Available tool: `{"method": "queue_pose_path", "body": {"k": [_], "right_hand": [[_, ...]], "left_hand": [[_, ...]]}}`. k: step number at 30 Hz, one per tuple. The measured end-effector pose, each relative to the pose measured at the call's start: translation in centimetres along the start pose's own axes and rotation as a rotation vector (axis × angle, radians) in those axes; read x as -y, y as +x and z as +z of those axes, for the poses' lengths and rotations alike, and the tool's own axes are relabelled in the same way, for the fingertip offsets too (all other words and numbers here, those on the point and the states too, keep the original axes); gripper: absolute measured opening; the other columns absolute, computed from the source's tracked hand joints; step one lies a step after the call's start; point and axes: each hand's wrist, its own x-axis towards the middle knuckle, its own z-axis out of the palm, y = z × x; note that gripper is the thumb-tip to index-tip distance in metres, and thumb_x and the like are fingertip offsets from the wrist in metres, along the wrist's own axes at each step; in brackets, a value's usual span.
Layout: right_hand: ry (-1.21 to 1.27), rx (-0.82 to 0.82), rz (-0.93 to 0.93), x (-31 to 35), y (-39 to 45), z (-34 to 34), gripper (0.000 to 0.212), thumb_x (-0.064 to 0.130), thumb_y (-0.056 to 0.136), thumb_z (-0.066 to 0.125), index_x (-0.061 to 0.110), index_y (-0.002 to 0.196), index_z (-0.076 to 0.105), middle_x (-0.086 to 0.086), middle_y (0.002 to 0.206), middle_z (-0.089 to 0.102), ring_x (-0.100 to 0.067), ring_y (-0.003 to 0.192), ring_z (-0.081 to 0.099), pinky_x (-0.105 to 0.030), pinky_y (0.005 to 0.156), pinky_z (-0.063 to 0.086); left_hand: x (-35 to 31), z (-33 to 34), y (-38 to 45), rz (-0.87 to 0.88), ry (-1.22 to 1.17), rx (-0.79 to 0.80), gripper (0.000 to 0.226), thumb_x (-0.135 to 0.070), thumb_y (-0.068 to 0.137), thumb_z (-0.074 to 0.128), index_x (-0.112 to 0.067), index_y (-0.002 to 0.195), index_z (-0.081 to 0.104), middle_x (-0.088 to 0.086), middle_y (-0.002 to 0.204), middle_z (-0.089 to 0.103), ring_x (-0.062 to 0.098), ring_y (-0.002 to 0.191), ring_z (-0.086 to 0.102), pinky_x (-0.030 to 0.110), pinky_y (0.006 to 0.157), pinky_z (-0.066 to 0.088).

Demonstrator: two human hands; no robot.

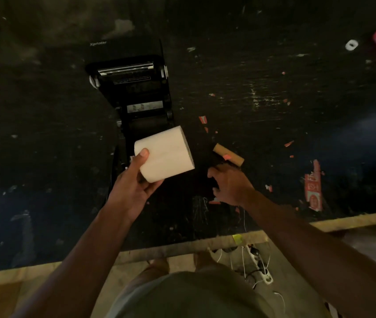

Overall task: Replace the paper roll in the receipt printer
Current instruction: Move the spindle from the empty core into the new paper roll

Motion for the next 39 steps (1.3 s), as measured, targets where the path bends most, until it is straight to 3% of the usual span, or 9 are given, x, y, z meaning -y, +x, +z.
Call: {"method": "queue_pose_path", "body": {"k": [6,8,11,14,16,21,27,33,39], "right_hand": [[0.297,-0.24,0.118,-0.3,-1.7,0.1,0.048,0.026,0.089,0.075,0.035,0.133,0.057,0.006,0.128,0.063,-0.012,0.11,0.063,-0.037,0.091,0.058],[0.57,-0.419,0.2,-0.3,-2.7,-1.9,0.037,0.025,0.089,0.079,0.038,0.12,0.063,0.018,0.108,0.064,0.0,0.093,0.063,-0.031,0.084,0.059],[1.139,-0.625,0.318,0.1,-4.5,-5.6,0.024,0.017,0.09,0.079,0.029,0.103,0.063,0.008,0.093,0.071,-0.008,0.087,0.074,-0.032,0.077,0.065],[1.683,-0.767,0.272,0.9,-6.4,-8.3,0.024,0.008,0.09,0.077,0.02,0.106,0.064,0.002,0.089,0.074,-0.015,0.091,0.078,-0.034,0.078,0.064],[1.844,-0.831,0.23,1.9,-7.0,-9.1,0.034,0.007,0.091,0.075,0.016,0.121,0.063,0.003,0.089,0.078,-0.014,0.091,0.078,-0.032,0.08,0.063],[1.882,-0.9,0.227,4.4,-7.0,-8.9,0.048,0.004,0.091,0.073,0.003,0.135,0.054,0.0,0.091,0.08,-0.02,0.101,0.078,-0.029,0.081,0.062],[1.838,-0.95,0.267,5.3,-6.3,-7.6,0.035,0.003,0.091,0.073,0.013,0.121,0.059,0.0,0.082,0.079,-0.02,0.099,0.078,-0.031,0.081,0.063],[1.527,-1.023,0.213,5.7,-6.1,-7.8,0.032,0.005,0.092,0.075,0.014,0.119,0.061,-0.006,0.093,0.08,-0.024,0.095,0.08,-0.032,0.078,0.065],[1.347,-0.916,0.155,7.2,-5.6,-6.7,0.019,0.01,0.094,0.074,0.008,0.112,0.072,0.005,0.102,0.08,-0.013,0.096,0.079,-0.028,0.079,0.064]], "left_hand": [[0.6,-0.6,-0.2,-0.013,-0.03,0.123,0.091,-0.048,0.053,0.098,-0.033,0.133,0.059,0.003,0.13,0.074,0.028,0.12,0.07,0.046,0.099,0.057],[0.6,-0.5,-0.4,-0.014,-0.031,0.143,0.092,-0.048,0.052,0.098,-0.033,0.134,0.058,0.003,0.129,0.074,0.028,0.119,0.071,0.046,0.096,0.059],[0.8,-0.4,-0.6,-0.021,-0.054,0.157,0.083,-0.045,0.06,0.093,-0.031,0.133,0.058,0.005,0.128,0.075,0.03,0.118,0.071,0.044,0.089,0.062],[0.9,-0.1,-0.9,-0.022,-0.063,0.174,0.077,-0.045,0.064,0.091,-0.031,0.133,0.059,0.006,0.129,0.074,0.031,0.12,0.07,0.045,0.093,0.06],[0.9,-0.1,-0.9,-0.012,-0.062,0.186,0.078,-0.046,0.062,0.094,-0.031,0.131,0.06,0.006,0.128,0.075,0.031,0.12,0.07,0.047,0.099,0.055],[1.1,0.0,-0.9,-0.032,-0.089,0.175,0.055,-0.041,0.082,0.075,-0.03,0.134,0.058,0.007,0.126,0.076,0.033,0.123,0.068,0.047,0.098,0.056],[1.3,0.4,-0.8,-0.034,-0.086,0.219,0.082,-0.047,0.061,0.094,-0.03,0.133,0.059,0.008,0.128,0.075,0.033,0.121,0.069,0.045,0.095,0.059],[1.3,0.7,-0.4,-0.009,-0.027,0.178,0.049,-0.038,0.081,0.076,-0.029,0.127,0.062,0.004,0.12,0.078,0.028,0.117,0.071,0.043,0.091,0.062],[1.4,1.5,-0.4,0.02,-0.003,0.165,0.062,-0.043,0.071,0.084,-0.028,0.128,0.063,0.006,0.125,0.076,0.028,0.119,0.071,0.042,0.091,0.061]]}}
